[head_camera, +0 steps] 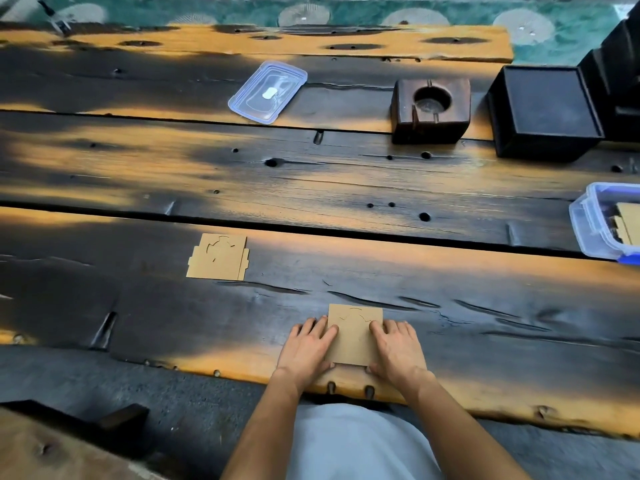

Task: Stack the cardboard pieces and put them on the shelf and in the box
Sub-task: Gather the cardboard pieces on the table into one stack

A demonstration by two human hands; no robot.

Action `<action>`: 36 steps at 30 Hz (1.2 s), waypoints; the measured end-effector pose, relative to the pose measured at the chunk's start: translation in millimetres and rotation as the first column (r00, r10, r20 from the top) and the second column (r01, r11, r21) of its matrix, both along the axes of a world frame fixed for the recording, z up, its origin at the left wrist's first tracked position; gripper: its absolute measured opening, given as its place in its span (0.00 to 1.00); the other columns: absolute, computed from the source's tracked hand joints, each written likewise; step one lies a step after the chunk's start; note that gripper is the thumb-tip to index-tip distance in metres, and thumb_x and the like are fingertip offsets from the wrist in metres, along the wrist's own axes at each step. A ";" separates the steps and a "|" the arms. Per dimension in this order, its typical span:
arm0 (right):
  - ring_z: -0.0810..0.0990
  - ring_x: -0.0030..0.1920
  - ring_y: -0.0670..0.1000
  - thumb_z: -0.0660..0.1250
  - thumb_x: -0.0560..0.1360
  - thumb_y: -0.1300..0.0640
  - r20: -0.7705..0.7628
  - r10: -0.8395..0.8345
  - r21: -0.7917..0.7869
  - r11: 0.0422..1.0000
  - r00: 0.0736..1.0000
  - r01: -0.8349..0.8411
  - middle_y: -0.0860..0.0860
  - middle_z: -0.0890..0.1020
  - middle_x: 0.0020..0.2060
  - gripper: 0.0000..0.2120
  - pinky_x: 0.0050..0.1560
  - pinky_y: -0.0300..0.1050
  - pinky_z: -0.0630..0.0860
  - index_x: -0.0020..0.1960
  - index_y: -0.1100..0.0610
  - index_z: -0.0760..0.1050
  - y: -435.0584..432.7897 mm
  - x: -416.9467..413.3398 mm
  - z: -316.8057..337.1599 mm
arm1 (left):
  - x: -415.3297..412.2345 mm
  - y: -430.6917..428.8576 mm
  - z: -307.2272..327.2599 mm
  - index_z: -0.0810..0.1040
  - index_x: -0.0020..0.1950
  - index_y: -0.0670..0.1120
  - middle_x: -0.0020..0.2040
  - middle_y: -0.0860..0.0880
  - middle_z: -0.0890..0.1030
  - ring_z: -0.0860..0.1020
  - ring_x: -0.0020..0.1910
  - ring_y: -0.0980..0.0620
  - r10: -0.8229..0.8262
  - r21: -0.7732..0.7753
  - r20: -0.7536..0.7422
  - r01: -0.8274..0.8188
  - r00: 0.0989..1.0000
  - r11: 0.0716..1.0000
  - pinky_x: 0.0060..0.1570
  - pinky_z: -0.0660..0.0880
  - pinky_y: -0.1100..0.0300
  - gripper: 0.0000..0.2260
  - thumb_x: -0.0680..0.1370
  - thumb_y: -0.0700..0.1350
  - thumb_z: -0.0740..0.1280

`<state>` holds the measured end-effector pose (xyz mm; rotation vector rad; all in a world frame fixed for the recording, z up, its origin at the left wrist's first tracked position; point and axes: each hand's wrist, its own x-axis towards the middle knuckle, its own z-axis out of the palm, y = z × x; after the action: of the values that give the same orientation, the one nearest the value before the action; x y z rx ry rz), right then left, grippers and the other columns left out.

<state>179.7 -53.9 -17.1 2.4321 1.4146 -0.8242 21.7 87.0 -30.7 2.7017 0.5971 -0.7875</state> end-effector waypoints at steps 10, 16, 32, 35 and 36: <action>0.68 0.65 0.59 0.68 0.73 0.65 -0.122 -0.114 0.013 0.993 0.986 0.116 0.57 0.66 0.70 0.29 0.65 0.51 0.71 0.71 0.55 0.61 -4.3 -3.5 -0.2 | 7.0 -9.8 -1.0 0.61 0.78 0.46 0.83 0.42 0.59 0.65 0.76 0.38 0.088 -0.062 -0.005 -0.088 0.996 0.994 0.72 0.68 0.45 0.32 0.79 0.47 0.73; 0.70 0.62 0.58 0.65 0.74 0.66 -0.170 -0.110 0.037 0.992 0.979 0.118 0.56 0.69 0.65 0.26 0.60 0.50 0.72 0.68 0.56 0.61 -1.7 3.4 -0.6 | 6.1 -6.8 -3.4 0.63 0.74 0.48 0.79 0.45 0.62 0.68 0.70 0.41 0.168 -0.107 0.052 -0.162 0.984 0.981 0.66 0.73 0.46 0.29 0.78 0.44 0.74; 0.69 0.67 0.58 0.69 0.74 0.59 -0.184 -0.051 0.082 0.994 0.982 0.067 0.56 0.66 0.72 0.29 0.69 0.49 0.69 0.71 0.57 0.61 -5.9 5.4 -5.1 | 3.9 -18.2 -10.8 0.50 0.83 0.48 0.83 0.31 0.49 0.66 0.74 0.34 0.059 -0.018 -0.010 -0.059 0.998 0.998 0.73 0.67 0.42 0.34 0.83 0.37 0.65; 0.69 0.66 0.58 0.69 0.74 0.58 -0.183 -0.060 0.082 0.994 0.981 0.076 0.56 0.67 0.71 0.29 0.68 0.50 0.70 0.70 0.56 0.61 -5.8 4.5 -6.5 | 2.6 -18.1 -10.5 0.50 0.83 0.48 0.84 0.31 0.48 0.66 0.74 0.34 0.042 -0.012 -0.033 -0.043 0.999 0.999 0.73 0.67 0.42 0.34 0.83 0.38 0.65; 0.69 0.66 0.58 0.70 0.74 0.57 -0.179 -0.058 0.082 0.994 0.982 0.073 0.56 0.67 0.71 0.29 0.68 0.50 0.70 0.71 0.56 0.61 -6.2 4.4 -7.2 | 3.2 -17.4 -9.5 0.50 0.83 0.49 0.84 0.32 0.49 0.67 0.74 0.34 0.050 -0.015 -0.038 -0.051 0.998 0.999 0.73 0.67 0.42 0.34 0.83 0.39 0.65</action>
<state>184.1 -60.1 -24.3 2.5385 1.4673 -1.0365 24.9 69.6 -40.2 2.6516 0.6616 -0.8283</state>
